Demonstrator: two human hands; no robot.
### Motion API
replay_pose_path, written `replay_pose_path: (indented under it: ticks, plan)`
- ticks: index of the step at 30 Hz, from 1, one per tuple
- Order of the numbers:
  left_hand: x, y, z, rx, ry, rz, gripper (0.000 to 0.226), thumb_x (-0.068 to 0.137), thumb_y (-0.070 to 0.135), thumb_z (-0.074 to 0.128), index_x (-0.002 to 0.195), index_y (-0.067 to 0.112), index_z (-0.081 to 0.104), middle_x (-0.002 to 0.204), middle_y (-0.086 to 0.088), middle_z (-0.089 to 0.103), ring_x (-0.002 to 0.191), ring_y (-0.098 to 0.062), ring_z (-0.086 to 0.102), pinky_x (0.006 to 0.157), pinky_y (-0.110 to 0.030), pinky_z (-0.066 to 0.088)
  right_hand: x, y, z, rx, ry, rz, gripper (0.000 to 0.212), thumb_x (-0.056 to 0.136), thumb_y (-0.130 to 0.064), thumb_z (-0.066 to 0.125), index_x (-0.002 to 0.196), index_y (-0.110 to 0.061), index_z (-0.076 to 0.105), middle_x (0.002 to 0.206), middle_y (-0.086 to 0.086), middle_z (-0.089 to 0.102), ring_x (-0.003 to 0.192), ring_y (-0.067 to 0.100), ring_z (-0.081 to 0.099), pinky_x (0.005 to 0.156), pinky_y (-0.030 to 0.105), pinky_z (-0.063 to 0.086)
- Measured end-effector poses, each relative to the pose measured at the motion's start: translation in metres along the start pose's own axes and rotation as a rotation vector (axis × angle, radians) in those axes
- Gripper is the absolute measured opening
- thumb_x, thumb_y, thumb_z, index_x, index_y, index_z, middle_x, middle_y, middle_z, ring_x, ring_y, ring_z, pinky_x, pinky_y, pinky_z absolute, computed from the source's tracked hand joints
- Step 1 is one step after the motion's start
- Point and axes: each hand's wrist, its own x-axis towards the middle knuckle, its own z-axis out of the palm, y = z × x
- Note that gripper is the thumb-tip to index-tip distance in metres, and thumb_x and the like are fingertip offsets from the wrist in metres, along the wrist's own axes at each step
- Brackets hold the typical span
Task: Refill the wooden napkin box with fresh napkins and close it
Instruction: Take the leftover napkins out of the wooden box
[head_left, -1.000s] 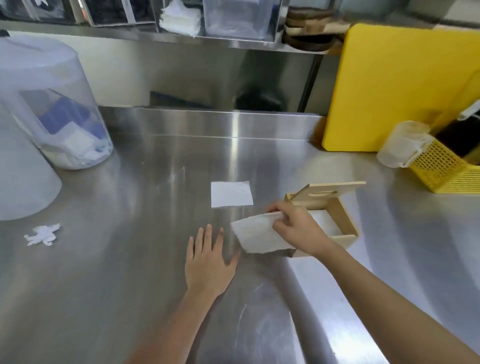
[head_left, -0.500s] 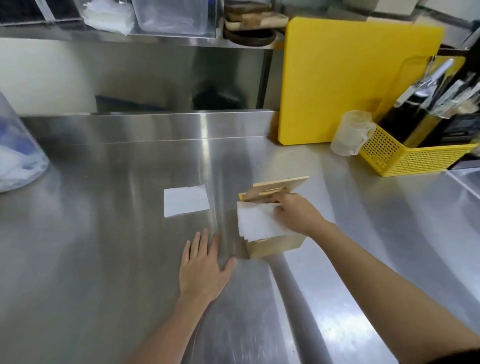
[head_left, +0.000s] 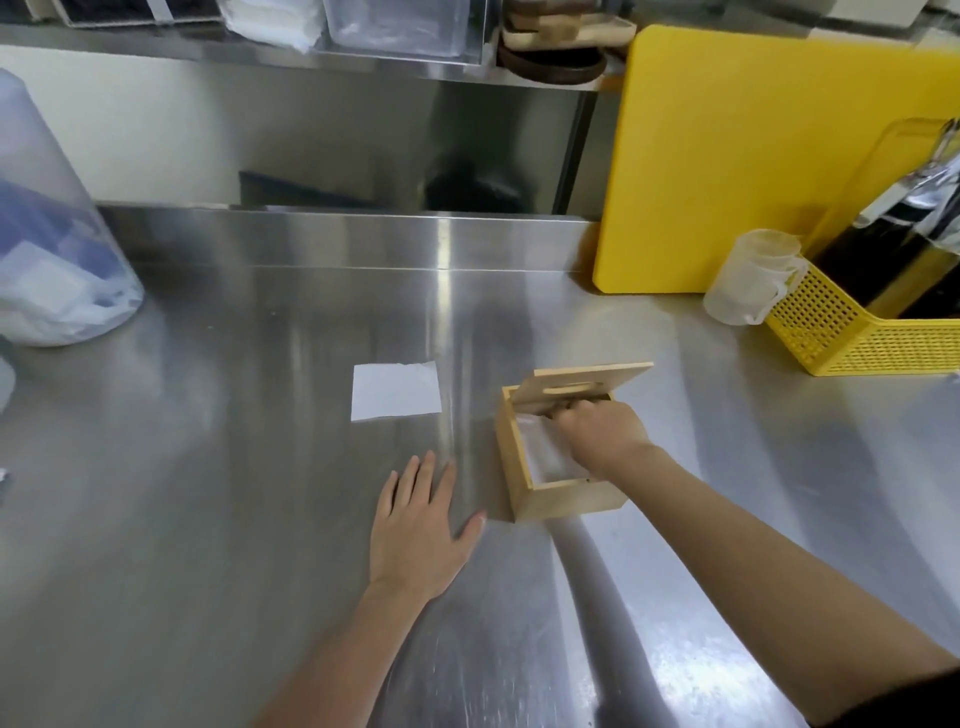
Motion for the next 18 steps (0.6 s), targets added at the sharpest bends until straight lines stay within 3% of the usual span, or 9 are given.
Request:
replay_pose_path:
  ticks: [3, 5, 7, 11, 13, 15, 16, 18]
  plan:
    - [-0.001, 0.000, -0.001, -0.017, 0.010, 0.000, 0.072, 0.084, 0.064, 0.025, 0.137, 0.019, 0.045, 0.145, -0.007, 0.043, 0.136, -0.025, 0.037, 0.114, -0.034, 0.011, -0.001, 0.000, -0.002, 0.015, -0.009, -0.016, 0.034, 0.088, 0.003, 0.046, 0.117, -0.008, 0.058, 0.115, 0.010, 0.067, 0.103, 0.029, 0.065, 0.077, 0.033, 0.049]
    - [-0.001, 0.000, -0.001, -0.021, 0.026, 0.024, 0.077, 0.082, 0.065, 0.015, 0.144, 0.022, 0.031, 0.153, -0.005, 0.028, 0.143, -0.022, 0.021, 0.116, -0.034, 0.004, -0.004, -0.001, -0.005, 0.055, 0.007, 0.001, 0.032, 0.089, 0.001, 0.043, 0.117, -0.007, 0.057, 0.117, 0.011, 0.066, 0.105, 0.029, 0.063, 0.078, 0.032, 0.048]
    - [-0.002, -0.001, 0.000, -0.032, 0.027, 0.026, 0.079, 0.080, 0.066, 0.008, 0.146, 0.024, 0.022, 0.157, -0.003, 0.018, 0.145, -0.020, 0.011, 0.115, -0.033, -0.005, -0.007, -0.002, -0.008, 0.078, 0.035, 0.031, 0.032, 0.088, 0.000, 0.042, 0.116, -0.006, 0.055, 0.115, 0.011, 0.066, 0.104, 0.029, 0.063, 0.072, 0.031, 0.045]
    - [-0.001, -0.015, -0.003, -0.035, 0.059, -0.035, 0.077, 0.082, 0.065, 0.011, 0.142, 0.022, 0.035, 0.152, -0.006, 0.032, 0.141, -0.023, 0.025, 0.116, -0.037, 0.011, -0.013, -0.009, -0.020, 0.090, 0.145, 0.058, 0.029, 0.090, -0.005, 0.040, 0.114, -0.008, 0.056, 0.106, 0.012, 0.068, 0.092, 0.033, 0.065, 0.061, 0.031, 0.035]
    - [0.000, -0.032, -0.006, -0.018, 0.052, -0.071, 0.081, 0.080, 0.066, 0.006, 0.144, 0.023, 0.028, 0.154, -0.005, 0.026, 0.143, -0.022, 0.019, 0.116, -0.038, 0.009, -0.015, -0.018, -0.029, 0.119, 0.275, 0.032, 0.025, 0.090, -0.011, 0.045, 0.109, -0.011, 0.060, 0.097, 0.010, 0.071, 0.083, 0.032, 0.067, 0.057, 0.030, 0.035]
    - [-0.001, -0.050, -0.010, -0.024, 0.046, -0.120, 0.086, 0.075, 0.066, -0.001, 0.146, 0.023, 0.022, 0.156, -0.004, 0.020, 0.144, -0.021, 0.014, 0.117, -0.037, 0.006, -0.016, -0.032, -0.036, 0.110, 0.401, -0.012, 0.011, 0.077, -0.011, 0.065, 0.088, -0.012, 0.066, 0.073, 0.007, 0.072, 0.059, 0.030, 0.067, 0.043, 0.024, 0.029]
    - [-0.002, -0.060, -0.013, -0.018, 0.050, -0.143, 0.088, 0.074, 0.066, -0.004, 0.146, 0.023, 0.021, 0.156, -0.004, 0.019, 0.145, -0.021, 0.013, 0.117, -0.037, 0.006, -0.015, -0.042, -0.040, 0.118, 0.456, -0.026, 0.012, 0.066, -0.009, 0.075, 0.071, -0.011, 0.064, 0.057, 0.006, 0.067, 0.044, 0.029, 0.062, 0.038, 0.019, 0.018]
    - [-0.004, -0.073, -0.016, 0.000, 0.044, -0.175, 0.089, 0.073, 0.066, -0.007, 0.147, 0.024, 0.020, 0.157, -0.005, 0.019, 0.144, -0.021, 0.013, 0.117, -0.037, 0.007, -0.011, -0.058, -0.048, 0.189, 0.511, -0.053, 0.027, 0.052, -0.006, 0.082, 0.055, -0.010, 0.056, 0.043, 0.004, 0.058, 0.031, 0.029, 0.052, 0.041, 0.013, 0.001]
